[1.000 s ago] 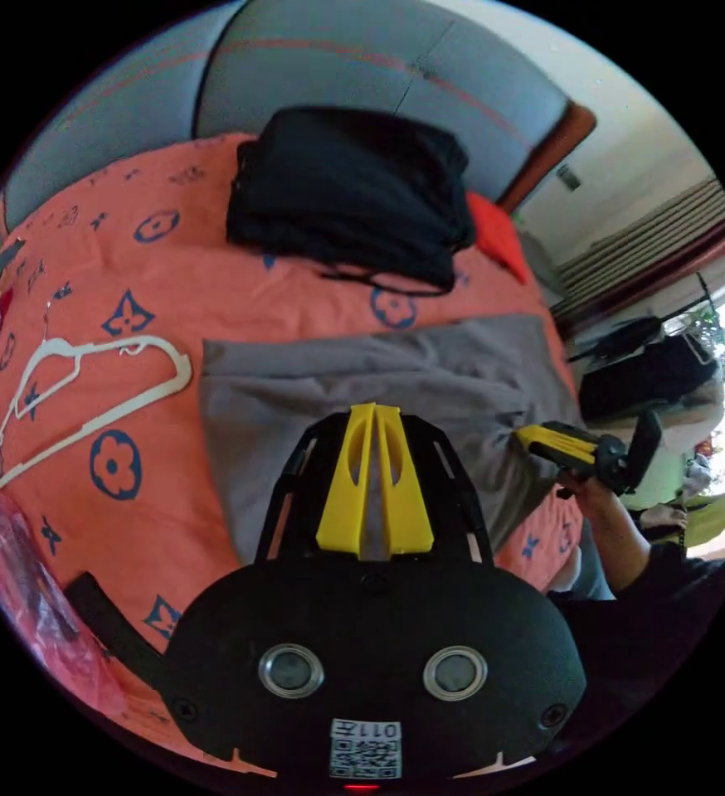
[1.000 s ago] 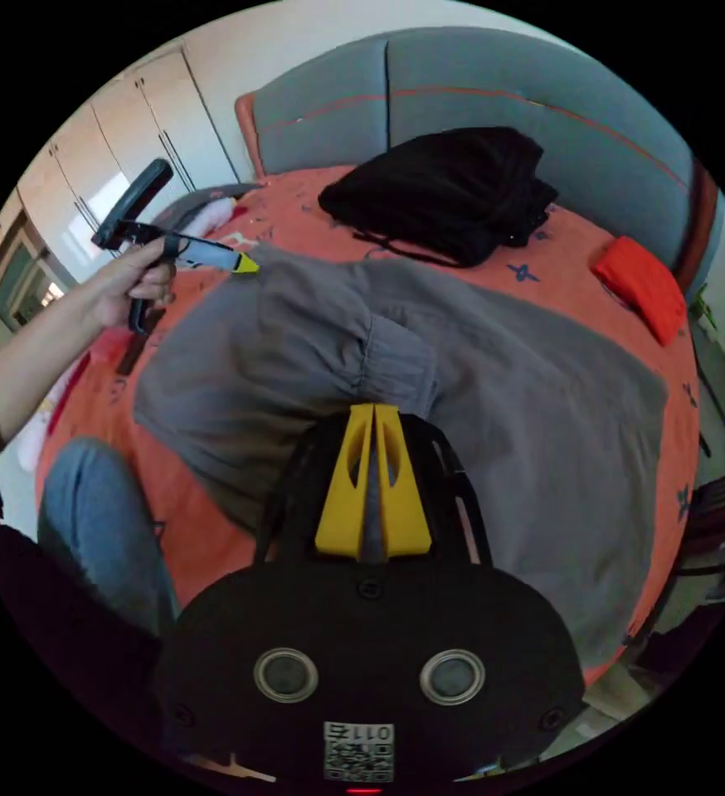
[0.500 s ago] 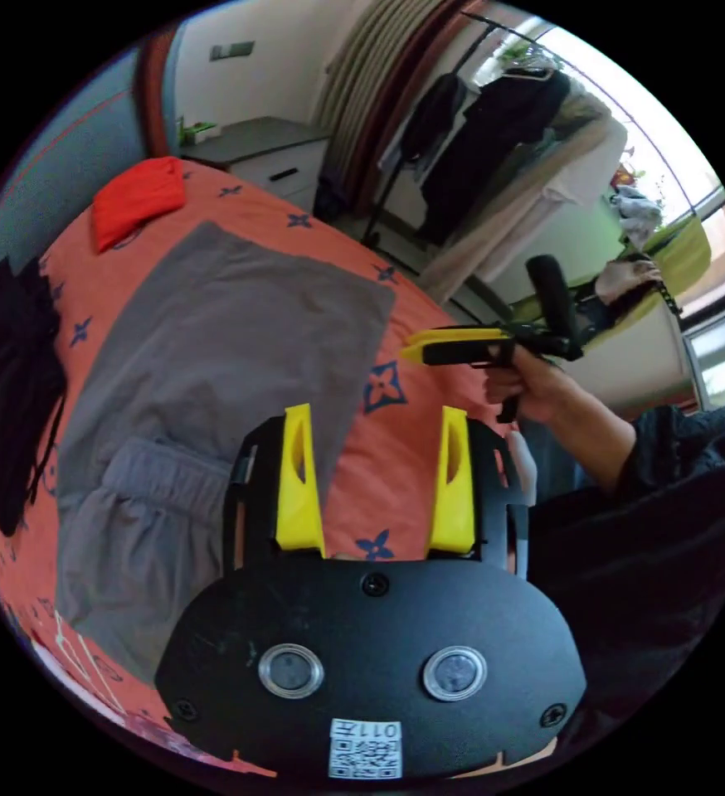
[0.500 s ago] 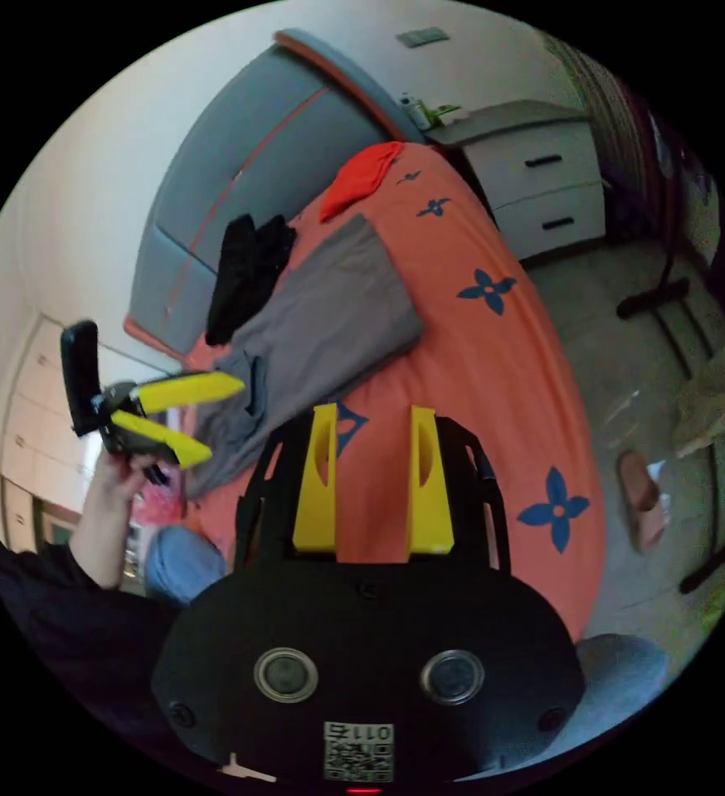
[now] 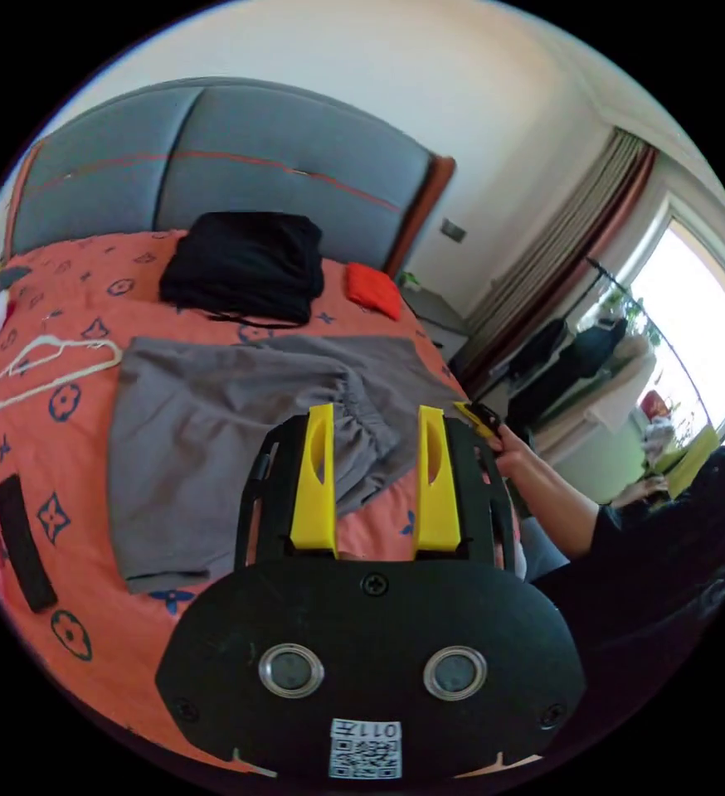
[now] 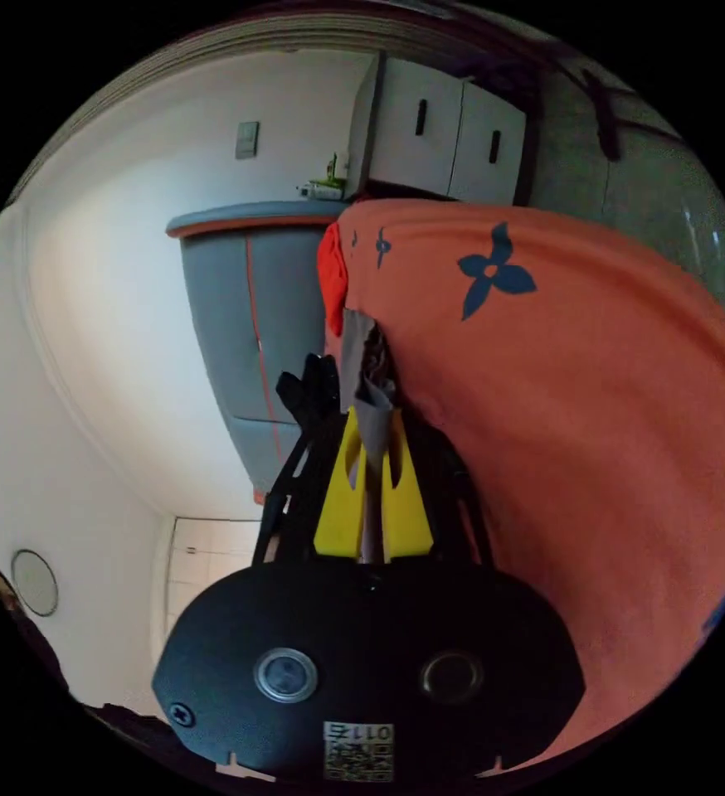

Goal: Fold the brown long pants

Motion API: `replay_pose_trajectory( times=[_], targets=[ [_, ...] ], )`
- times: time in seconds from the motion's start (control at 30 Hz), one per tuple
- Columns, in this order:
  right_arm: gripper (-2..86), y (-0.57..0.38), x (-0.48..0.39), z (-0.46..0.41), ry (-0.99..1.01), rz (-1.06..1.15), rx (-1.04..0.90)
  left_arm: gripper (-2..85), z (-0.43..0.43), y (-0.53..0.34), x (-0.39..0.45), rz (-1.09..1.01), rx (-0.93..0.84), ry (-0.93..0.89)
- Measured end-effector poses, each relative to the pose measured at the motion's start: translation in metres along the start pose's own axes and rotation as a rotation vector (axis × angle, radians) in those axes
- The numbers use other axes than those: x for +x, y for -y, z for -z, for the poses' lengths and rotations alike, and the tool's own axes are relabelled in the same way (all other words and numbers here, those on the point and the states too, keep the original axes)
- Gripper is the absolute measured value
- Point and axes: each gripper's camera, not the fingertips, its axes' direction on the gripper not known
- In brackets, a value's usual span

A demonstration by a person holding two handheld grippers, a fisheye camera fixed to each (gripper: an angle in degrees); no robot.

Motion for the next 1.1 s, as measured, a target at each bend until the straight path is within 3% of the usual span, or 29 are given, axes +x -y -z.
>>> replay_pose_trajectory(
  times=[0.13, 0.3, 0.43, 0.57, 0.67, 0.7, 0.8, 0.87, 0.93, 1.1],
  targets=[
    [1.7, -0.029, -0.094, -0.021, -0.213, 0.304, 0.039, 13.5, 0.012, -0.055, -0.058, 0.178, 0.151, -0.192],
    [2.1, -0.119, -0.235, -0.089, -0.257, 0.850, -0.119, 13.6, 0.028, -0.113, -0.097, 0.329, 0.382, -0.288],
    [3.2, -0.249, -0.304, -0.169, -0.248, 1.253, -0.375, 13.3, 0.071, -0.147, -0.104, 0.324, 0.534, -0.255],
    [4.8, -0.373, -0.282, -0.264, -0.403, 1.501, -0.741, 12.7, 0.121, -0.183, -0.115, 0.311, 0.594, -0.128],
    [7.1, -0.431, -0.225, -0.319, -0.644, 1.599, -1.071, 12.8, 0.127, -0.196, -0.126, 0.314, 0.515, -0.097],
    [8.0, -0.437, -0.217, -0.323, -0.690, 1.607, -1.100, 12.9, 0.125, -0.197, -0.128, 0.312, 0.495, -0.105],
    [16.6, -0.446, -0.225, -0.309, -0.693, 1.700, -0.973, 13.2, 0.110, -0.198, -0.132, 0.281, 0.406, -0.127],
    [20.9, -0.439, -0.246, -0.293, -0.657, 1.649, -1.011, 13.4, 0.090, -0.194, -0.134, 0.263, 0.371, -0.153],
    [21.3, -0.428, -0.262, -0.278, -0.616, 1.585, -1.083, 13.5, 0.071, -0.188, -0.134, 0.254, 0.362, -0.187],
    [15.5, -0.383, -0.268, -0.237, -0.655, 1.621, -0.961, 13.8, 0.014, -0.163, -0.135, 0.260, 0.283, -0.339]
  ],
)
